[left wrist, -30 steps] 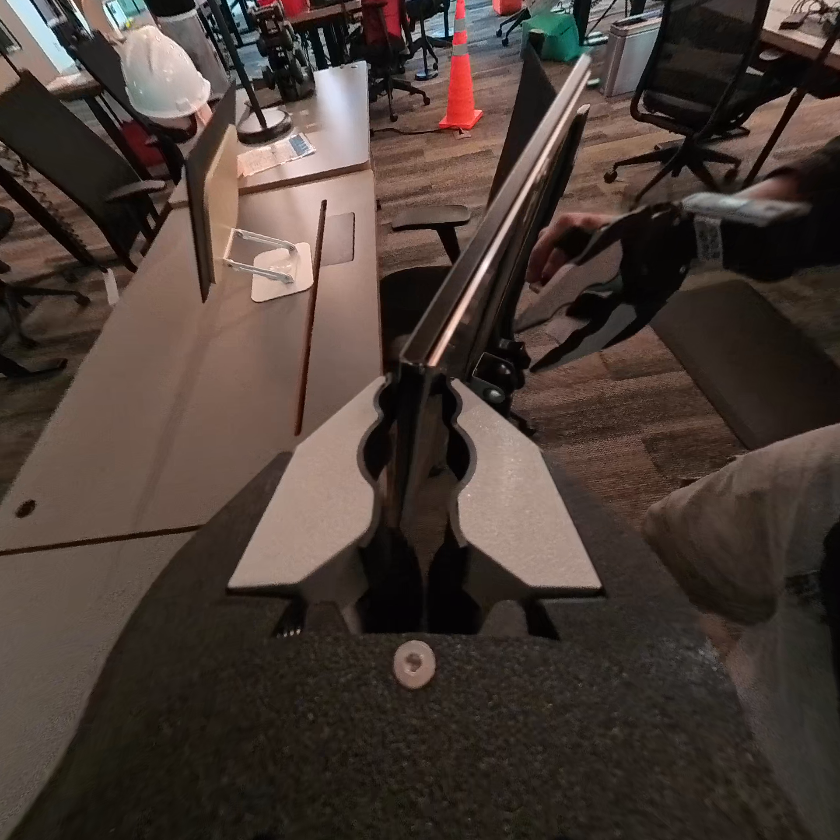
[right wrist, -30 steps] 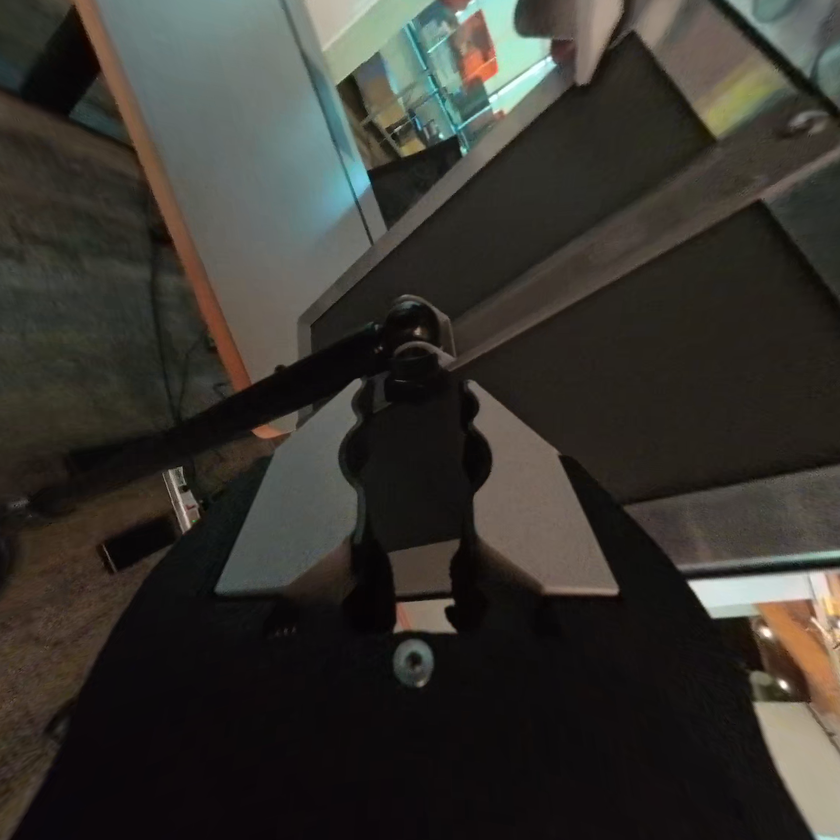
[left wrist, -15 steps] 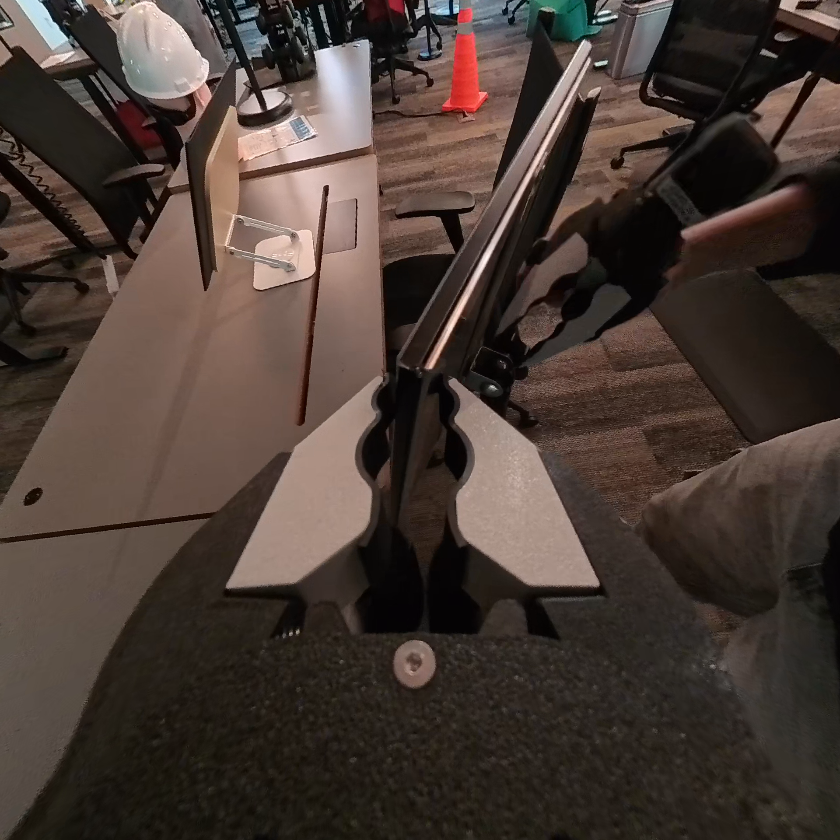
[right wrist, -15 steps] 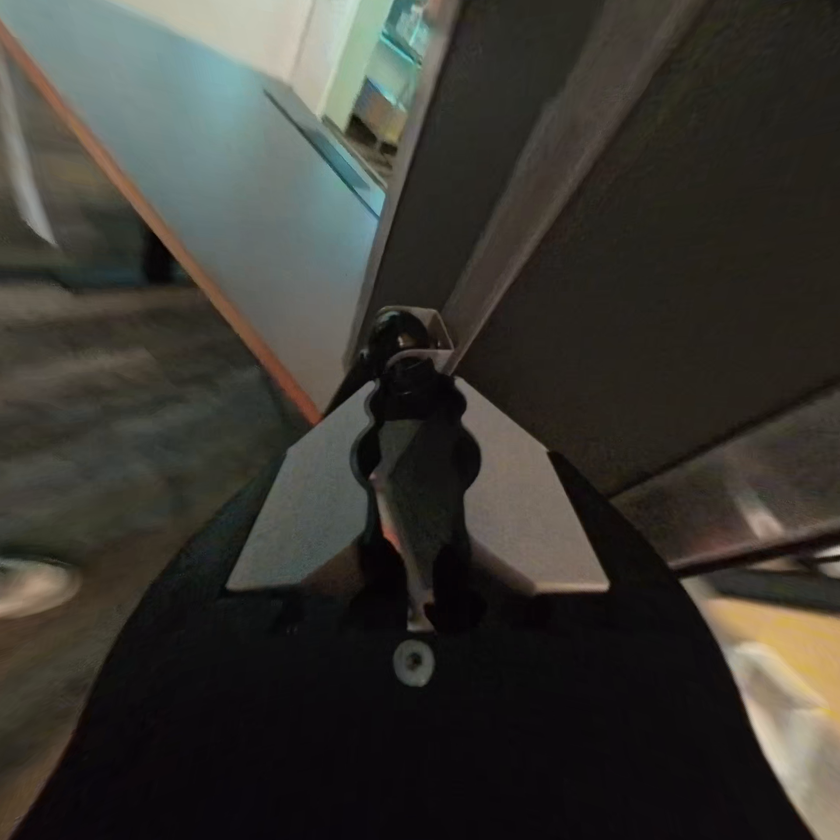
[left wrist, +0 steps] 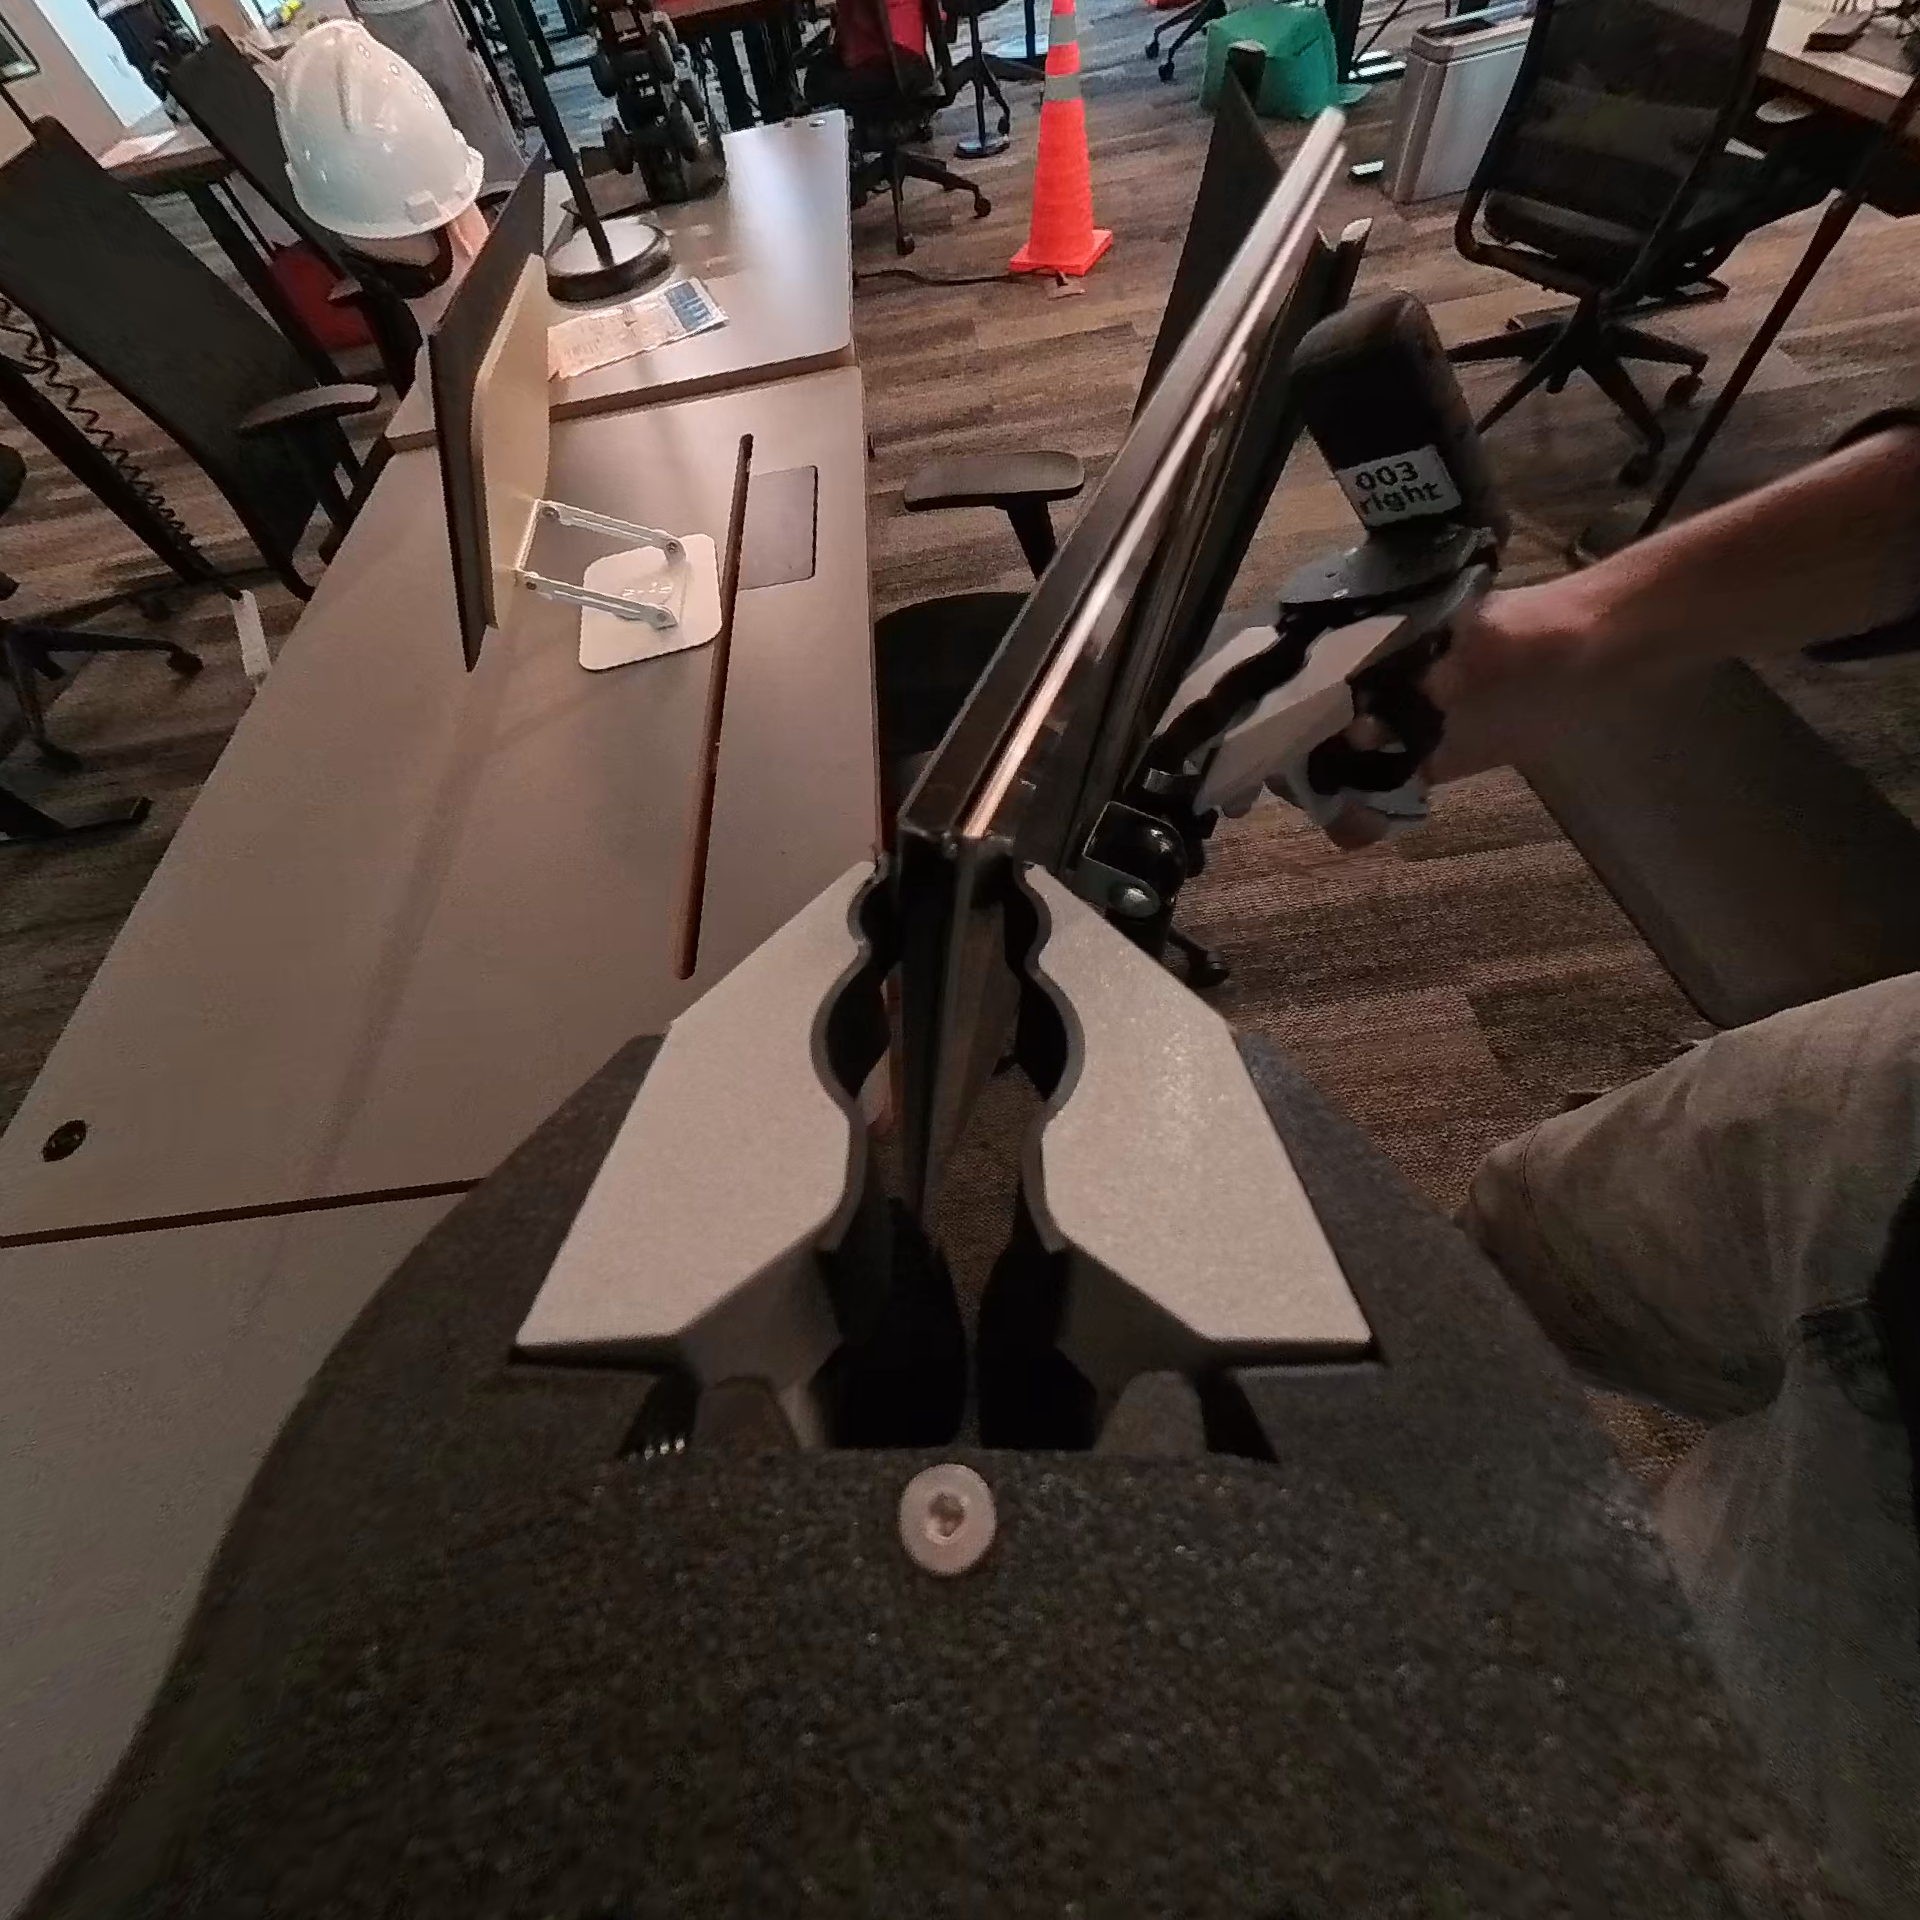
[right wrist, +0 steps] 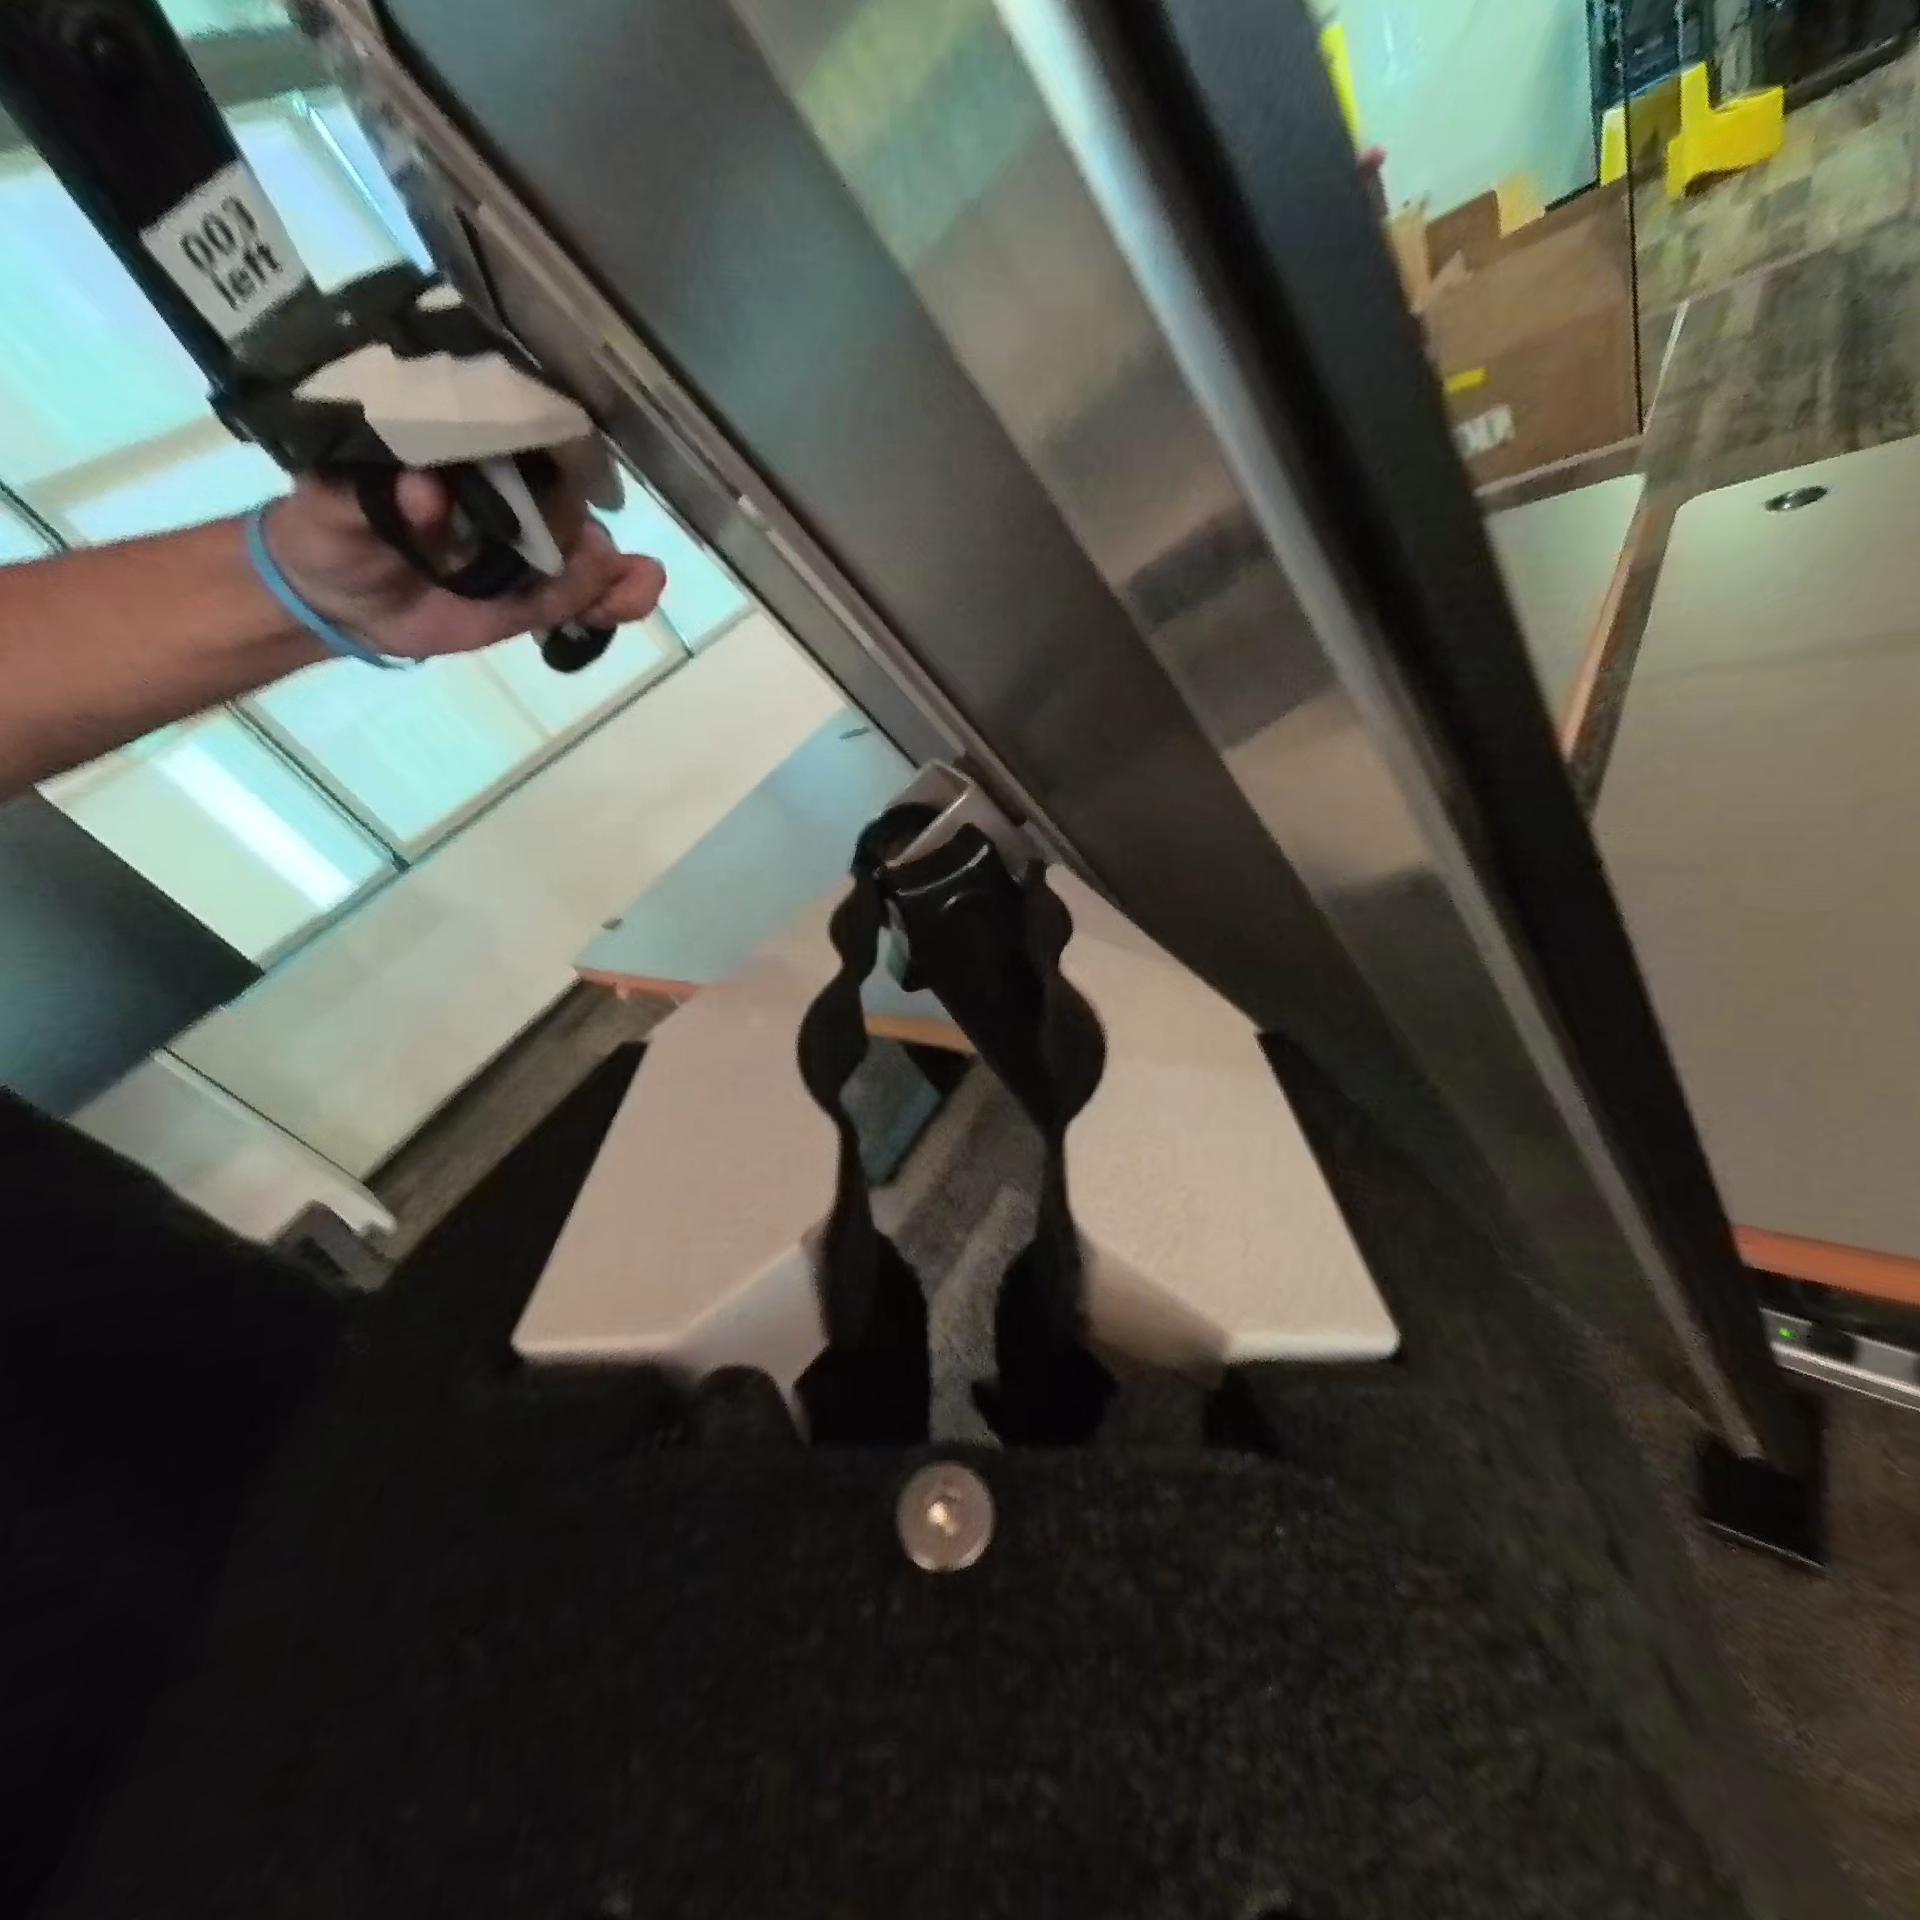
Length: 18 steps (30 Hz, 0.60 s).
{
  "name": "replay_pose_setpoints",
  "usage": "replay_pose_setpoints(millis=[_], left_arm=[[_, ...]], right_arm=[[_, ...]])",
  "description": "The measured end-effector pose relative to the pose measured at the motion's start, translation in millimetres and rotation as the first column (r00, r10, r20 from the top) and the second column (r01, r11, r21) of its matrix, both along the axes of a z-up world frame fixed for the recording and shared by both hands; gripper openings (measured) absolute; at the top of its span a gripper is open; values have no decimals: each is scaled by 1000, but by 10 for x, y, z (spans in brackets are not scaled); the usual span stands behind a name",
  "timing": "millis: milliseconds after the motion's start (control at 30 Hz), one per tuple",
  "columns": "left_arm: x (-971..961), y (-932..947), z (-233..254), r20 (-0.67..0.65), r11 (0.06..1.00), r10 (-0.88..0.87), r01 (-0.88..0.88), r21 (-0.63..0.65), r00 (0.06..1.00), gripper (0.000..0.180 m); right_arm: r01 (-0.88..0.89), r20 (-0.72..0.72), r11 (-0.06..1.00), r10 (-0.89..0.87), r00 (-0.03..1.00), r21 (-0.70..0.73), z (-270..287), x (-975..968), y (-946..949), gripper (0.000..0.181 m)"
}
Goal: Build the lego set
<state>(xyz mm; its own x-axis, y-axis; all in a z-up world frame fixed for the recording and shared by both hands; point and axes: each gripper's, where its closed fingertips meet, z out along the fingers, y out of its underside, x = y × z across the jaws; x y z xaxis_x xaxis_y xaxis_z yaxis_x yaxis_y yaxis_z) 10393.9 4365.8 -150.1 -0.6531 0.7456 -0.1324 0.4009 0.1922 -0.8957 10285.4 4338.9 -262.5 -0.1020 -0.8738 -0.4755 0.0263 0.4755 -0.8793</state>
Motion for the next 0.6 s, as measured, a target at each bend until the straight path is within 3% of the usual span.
replay_pose_setpoints(millis=[100,233,400,533,600], left_arm=[[-35,-3,-2,-19,1000,-12,12,9,1000,17],[-8,-77,-3,-21,1000,23,-22,19,1000,19],[60,-69,12,-46,998,70,-70,7,996,34],[140,16,59,-132,986,164,-160,39,978,53],[187,166,53,-205,976,216,-206,69,955,51]], right_arm=[[20,13,1000,-20,1000,7,16,-66,5,28],[50,-71,985,-62,996,-163,43,-294,120,39],[197,-133,933,-246,960,-301,444,-726,305,36],[278,-197,910,-346,917,-307,663,-896,488,35],[289,-254,918,-357,899,-270,625,-905,577,35]])
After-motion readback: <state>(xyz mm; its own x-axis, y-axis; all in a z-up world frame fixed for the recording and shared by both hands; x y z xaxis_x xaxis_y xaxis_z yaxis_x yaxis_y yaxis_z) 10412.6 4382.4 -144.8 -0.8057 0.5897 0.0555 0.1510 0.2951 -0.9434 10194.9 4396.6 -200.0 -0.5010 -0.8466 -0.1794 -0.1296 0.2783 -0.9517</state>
